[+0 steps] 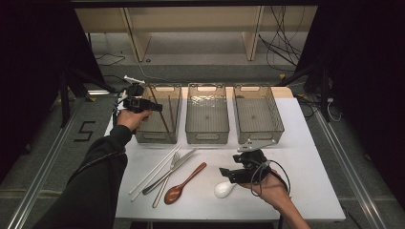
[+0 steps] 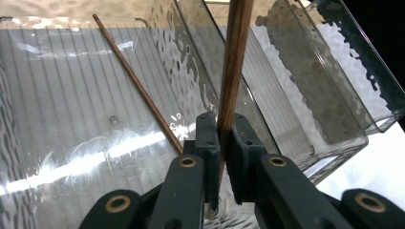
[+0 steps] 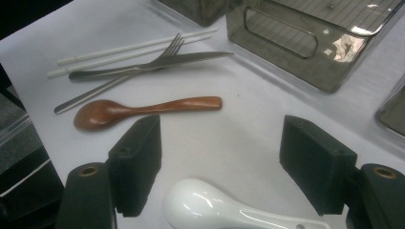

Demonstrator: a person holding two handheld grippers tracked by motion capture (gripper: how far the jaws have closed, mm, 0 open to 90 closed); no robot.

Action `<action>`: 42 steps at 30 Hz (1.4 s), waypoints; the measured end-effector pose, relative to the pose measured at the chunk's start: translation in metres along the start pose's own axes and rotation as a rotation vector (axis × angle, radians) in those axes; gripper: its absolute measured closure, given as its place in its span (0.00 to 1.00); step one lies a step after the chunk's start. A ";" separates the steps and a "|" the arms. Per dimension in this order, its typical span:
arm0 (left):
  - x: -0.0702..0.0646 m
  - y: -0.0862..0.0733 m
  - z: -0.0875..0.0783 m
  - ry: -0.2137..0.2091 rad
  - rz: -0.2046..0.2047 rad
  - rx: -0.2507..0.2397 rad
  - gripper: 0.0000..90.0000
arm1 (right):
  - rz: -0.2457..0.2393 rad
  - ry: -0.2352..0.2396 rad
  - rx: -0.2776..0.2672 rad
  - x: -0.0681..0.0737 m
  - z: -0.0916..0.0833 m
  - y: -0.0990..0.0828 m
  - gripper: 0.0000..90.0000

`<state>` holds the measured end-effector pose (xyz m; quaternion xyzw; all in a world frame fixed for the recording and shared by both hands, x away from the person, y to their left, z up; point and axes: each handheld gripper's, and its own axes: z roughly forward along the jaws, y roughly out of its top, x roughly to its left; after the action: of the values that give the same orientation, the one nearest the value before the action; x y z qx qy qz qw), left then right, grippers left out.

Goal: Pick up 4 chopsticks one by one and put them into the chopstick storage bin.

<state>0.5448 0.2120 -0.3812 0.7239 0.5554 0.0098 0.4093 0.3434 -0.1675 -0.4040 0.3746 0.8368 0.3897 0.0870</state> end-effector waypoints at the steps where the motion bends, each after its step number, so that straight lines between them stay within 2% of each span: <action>1: 0.000 0.000 0.000 -0.002 0.002 0.001 0.92 | 0.000 -0.001 0.001 0.000 0.000 0.000 0.35; 6: -0.001 0.000 0.001 0.005 0.011 -0.008 0.90 | -0.002 0.001 0.001 0.000 0.000 0.000 0.35; 11: 0.000 -0.001 0.005 0.049 0.012 -0.023 0.78 | -0.001 -0.001 -0.001 0.000 0.000 0.000 0.35; 14: 0.000 -0.001 0.007 0.065 0.013 -0.023 0.77 | -0.004 -0.001 0.002 0.000 0.000 0.000 0.35; 19: -0.001 0.000 0.013 0.107 0.028 -0.002 0.65 | -0.005 0.000 0.001 0.000 0.000 0.000 0.35; 21: -0.002 0.000 0.015 0.128 0.050 0.015 0.59 | -0.004 0.000 0.001 0.000 0.000 0.000 0.35; 23: -0.004 0.000 0.017 0.127 0.054 0.026 0.56 | -0.004 0.001 0.001 0.000 0.000 0.000 0.35; 32: -0.011 0.002 0.021 0.175 0.076 0.055 0.28 | -0.005 0.000 0.000 0.000 -0.001 0.000 0.35; 34: -0.012 0.002 0.021 0.186 0.075 0.067 0.24 | -0.006 0.001 0.000 0.000 -0.001 0.000 0.35; 38: -0.017 0.001 0.023 0.196 0.104 0.086 0.20 | -0.007 -0.001 0.001 0.001 -0.001 0.000 0.35; 42: -0.019 0.000 0.025 0.183 0.113 0.093 0.19 | -0.008 -0.001 0.000 0.000 -0.001 0.000 0.35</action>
<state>0.5495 0.1821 -0.3897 0.7683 0.5486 0.0732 0.3215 0.3428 -0.1678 -0.4031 0.3716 0.8381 0.3894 0.0888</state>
